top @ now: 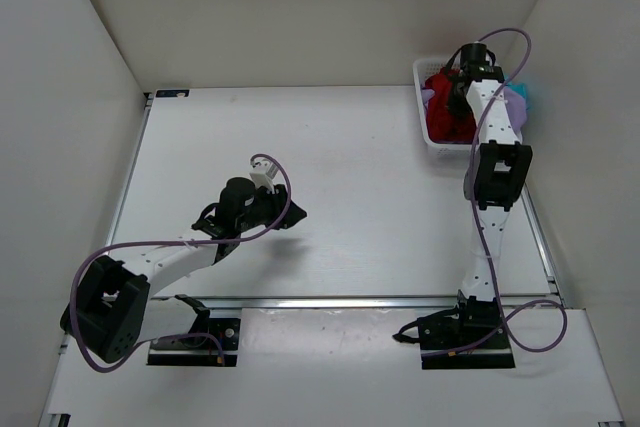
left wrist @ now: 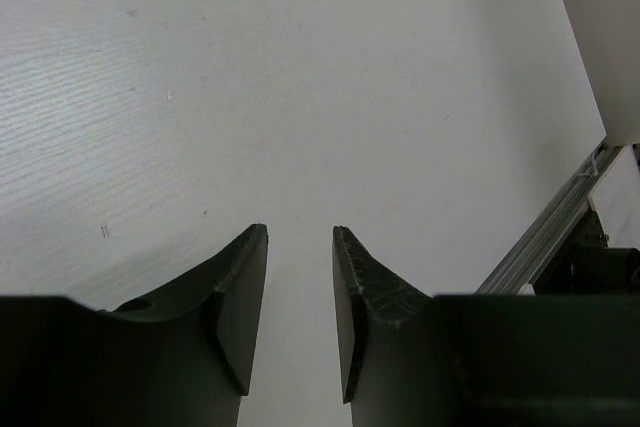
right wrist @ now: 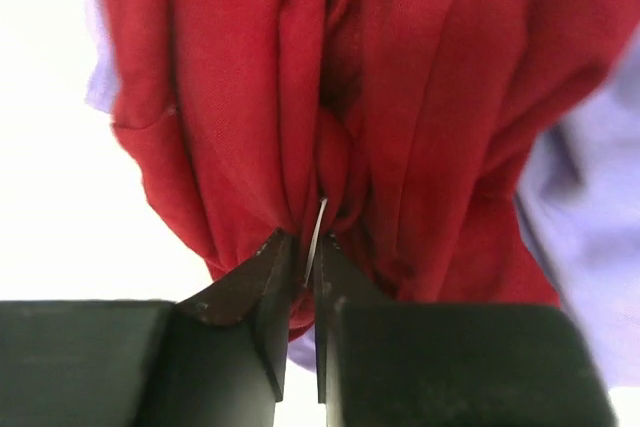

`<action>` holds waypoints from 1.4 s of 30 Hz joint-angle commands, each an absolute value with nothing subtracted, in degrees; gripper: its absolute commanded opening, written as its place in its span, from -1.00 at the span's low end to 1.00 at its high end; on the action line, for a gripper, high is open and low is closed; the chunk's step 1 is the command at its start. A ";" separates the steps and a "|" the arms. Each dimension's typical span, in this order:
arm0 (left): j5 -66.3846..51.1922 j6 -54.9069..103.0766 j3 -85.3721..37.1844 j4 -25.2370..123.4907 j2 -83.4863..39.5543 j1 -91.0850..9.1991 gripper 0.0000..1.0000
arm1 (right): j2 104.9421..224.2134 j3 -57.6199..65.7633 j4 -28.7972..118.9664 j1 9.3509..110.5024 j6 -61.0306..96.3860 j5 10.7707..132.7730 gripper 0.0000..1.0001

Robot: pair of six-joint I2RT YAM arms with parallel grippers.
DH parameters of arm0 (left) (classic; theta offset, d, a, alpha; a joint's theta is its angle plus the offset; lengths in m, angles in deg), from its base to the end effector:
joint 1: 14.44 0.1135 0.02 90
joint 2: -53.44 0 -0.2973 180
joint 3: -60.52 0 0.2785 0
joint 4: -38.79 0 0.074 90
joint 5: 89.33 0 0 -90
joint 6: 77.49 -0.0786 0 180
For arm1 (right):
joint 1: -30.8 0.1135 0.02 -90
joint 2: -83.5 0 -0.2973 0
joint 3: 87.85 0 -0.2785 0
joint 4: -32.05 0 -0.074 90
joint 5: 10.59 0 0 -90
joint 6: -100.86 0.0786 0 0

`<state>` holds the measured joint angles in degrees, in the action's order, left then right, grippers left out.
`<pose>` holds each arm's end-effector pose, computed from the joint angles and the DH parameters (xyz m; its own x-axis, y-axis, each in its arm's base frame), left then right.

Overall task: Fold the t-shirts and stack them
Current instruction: Grab crumpled tshirt from bin with the right arm, then move the tshirt to the center of the board

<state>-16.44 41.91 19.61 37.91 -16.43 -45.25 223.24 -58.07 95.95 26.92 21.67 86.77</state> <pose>0.2397 -0.1699 0.1876 -0.7020 -0.1277 -0.7007 0.4223 0.7177 -0.5538 0.6092 -0.0514 0.2343 -0.7601 0.2380 -0.6047 0.2910 0.9567 0.0107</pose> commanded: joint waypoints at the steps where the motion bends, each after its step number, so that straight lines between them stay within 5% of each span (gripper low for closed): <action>1: -16.12 41.68 19.51 37.52 -14.85 -45.12 -0.14 | 218.33 -63.20 96.69 27.89 21.68 89.69 -1.00; 10: -17.53 43.70 15.38 39.37 -13.71 -43.98 -0.16 | 194.70 -61.54 91.69 35.45 19.22 89.87 -1.00; 16: -18.84 47.04 13.62 41.30 -11.08 -39.51 -0.16 | 174.15 -45.55 76.34 51.68 14.56 85.31 -0.99; 23: -22.18 53.45 15.38 40.16 -5.71 -28.51 -0.13 | 170.95 -45.19 70.07 57.52 19.56 66.68 -0.99; 28: -22.11 55.49 18.01 39.97 -1.68 -22.88 -0.09 | 167.27 -16.45 54.22 47.79 33.59 52.81 -1.00; 32: -19.56 53.73 19.33 43.05 -1.40 -23.58 -0.04 | 166.37 9.95 37.67 41.28 43.10 46.57 -0.83; 39: -5.50 46.79 21.53 51.22 -1.32 -28.16 0.12 | 163.05 17.47 48.51 39.93 37.51 60.14 -0.33; 42: -4.52 46.35 24.16 53.06 -0.35 -25.88 0.22 | 161.72 20.27 54.31 44.41 34.51 70.50 -0.27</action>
